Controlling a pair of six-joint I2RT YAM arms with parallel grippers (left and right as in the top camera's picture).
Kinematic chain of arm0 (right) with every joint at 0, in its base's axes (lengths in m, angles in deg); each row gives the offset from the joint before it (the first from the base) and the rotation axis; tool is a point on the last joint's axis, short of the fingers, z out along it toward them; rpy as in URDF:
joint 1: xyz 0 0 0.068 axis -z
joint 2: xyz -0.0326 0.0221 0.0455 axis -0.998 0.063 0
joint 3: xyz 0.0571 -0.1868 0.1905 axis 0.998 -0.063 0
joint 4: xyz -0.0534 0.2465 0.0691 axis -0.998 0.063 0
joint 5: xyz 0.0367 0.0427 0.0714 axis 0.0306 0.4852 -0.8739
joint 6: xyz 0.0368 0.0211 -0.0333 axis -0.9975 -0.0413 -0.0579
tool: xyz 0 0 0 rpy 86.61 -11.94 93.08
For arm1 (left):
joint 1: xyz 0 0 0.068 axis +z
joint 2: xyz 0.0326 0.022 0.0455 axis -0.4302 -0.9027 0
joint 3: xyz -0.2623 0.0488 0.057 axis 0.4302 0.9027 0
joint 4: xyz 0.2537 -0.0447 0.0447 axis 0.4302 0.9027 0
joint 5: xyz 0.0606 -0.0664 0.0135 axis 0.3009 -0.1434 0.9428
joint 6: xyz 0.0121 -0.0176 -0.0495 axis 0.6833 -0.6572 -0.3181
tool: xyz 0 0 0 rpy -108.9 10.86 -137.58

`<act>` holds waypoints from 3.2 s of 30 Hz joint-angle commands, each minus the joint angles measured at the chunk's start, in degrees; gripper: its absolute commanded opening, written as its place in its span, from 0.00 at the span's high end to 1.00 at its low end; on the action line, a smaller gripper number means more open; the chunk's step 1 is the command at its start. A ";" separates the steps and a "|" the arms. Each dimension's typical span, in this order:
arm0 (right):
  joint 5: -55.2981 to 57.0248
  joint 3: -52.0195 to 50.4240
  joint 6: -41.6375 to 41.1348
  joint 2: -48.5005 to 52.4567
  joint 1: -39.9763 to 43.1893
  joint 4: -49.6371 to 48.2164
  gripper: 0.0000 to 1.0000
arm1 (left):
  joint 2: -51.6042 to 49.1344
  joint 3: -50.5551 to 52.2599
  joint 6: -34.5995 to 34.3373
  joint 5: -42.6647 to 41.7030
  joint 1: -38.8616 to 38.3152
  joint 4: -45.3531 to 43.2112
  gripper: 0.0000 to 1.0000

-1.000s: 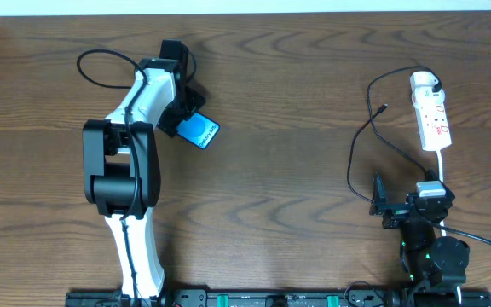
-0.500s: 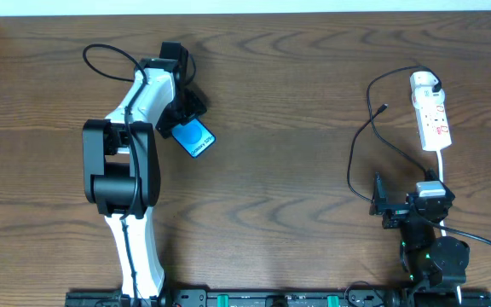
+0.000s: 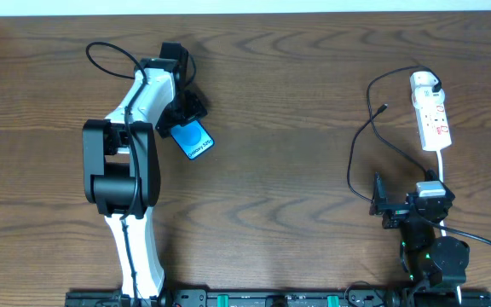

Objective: Plug charger to phone and switch on socket
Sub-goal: 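Close the left gripper on the phone and tilt it upright, then lift the phone with the left gripper and carry it toward center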

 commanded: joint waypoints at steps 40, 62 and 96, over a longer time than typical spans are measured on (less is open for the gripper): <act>0.46 -0.33 0.72 -0.31 -0.39 0.04 0.01 | -3.17 6.01 -8.70 -3.10 0.00 0.92 0.10; 0.46 -0.33 0.72 -0.31 -0.39 0.04 0.01 | -0.07 5.18 -7.63 -3.82 0.02 1.92 0.26; 0.46 -0.33 0.72 -0.31 -0.39 0.04 0.01 | 5.66 5.18 -4.94 -12.55 0.02 7.91 0.25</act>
